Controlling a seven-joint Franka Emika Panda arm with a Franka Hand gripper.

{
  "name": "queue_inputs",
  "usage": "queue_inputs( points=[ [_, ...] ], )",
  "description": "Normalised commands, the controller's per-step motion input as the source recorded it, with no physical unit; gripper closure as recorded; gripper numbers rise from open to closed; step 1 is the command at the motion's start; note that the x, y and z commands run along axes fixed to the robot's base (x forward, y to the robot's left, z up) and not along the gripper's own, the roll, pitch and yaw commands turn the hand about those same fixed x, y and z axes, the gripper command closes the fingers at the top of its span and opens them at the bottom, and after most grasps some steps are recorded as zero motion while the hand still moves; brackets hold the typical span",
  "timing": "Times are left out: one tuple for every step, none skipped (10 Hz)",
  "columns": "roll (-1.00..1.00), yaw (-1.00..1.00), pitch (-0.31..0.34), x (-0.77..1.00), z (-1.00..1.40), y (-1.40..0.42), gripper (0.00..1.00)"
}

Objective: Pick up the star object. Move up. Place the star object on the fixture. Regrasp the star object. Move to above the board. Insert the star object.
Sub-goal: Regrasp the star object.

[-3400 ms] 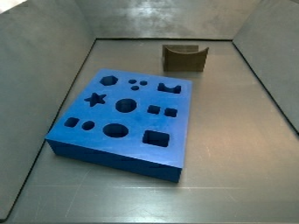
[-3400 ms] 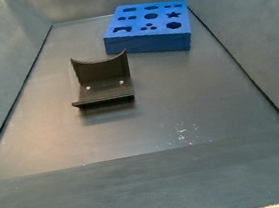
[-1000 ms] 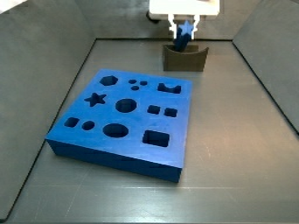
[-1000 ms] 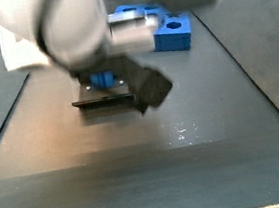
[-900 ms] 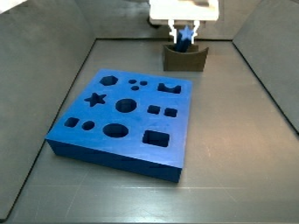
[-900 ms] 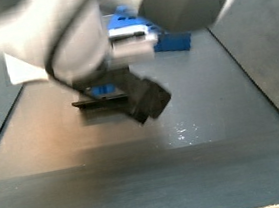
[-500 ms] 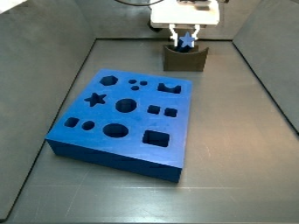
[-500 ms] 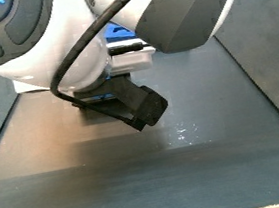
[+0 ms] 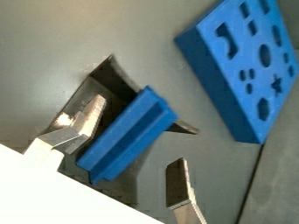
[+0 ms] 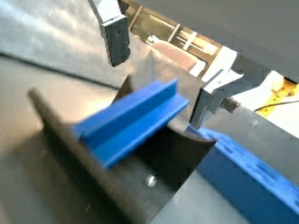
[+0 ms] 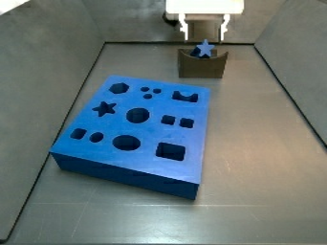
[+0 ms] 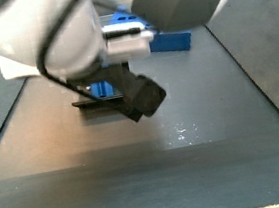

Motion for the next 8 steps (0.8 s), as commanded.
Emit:
queue_inputs(
  points=[
    [0.05, 0.05, -0.010, -0.04, 1.00, 0.00, 0.00],
    [0.05, 0.06, 0.015, -0.04, 0.89, 0.00, 0.00],
    [0.04, 0.05, 0.048, -0.04, 0.67, 0.00, 0.00],
    [0.04, 0.05, 0.065, -0.04, 0.56, 0.00, 0.00],
    [0.04, 0.03, 0.090, -0.03, 0.34, 0.00, 0.00],
    [0.04, 0.01, 0.099, -0.03, 0.18, 0.00, 0.00],
    [1.00, 0.03, 0.082, -0.07, 0.66, -1.00, 0.00],
    [1.00, 0.03, 0.080, -0.07, 0.67, -1.00, 0.00]
  ],
)
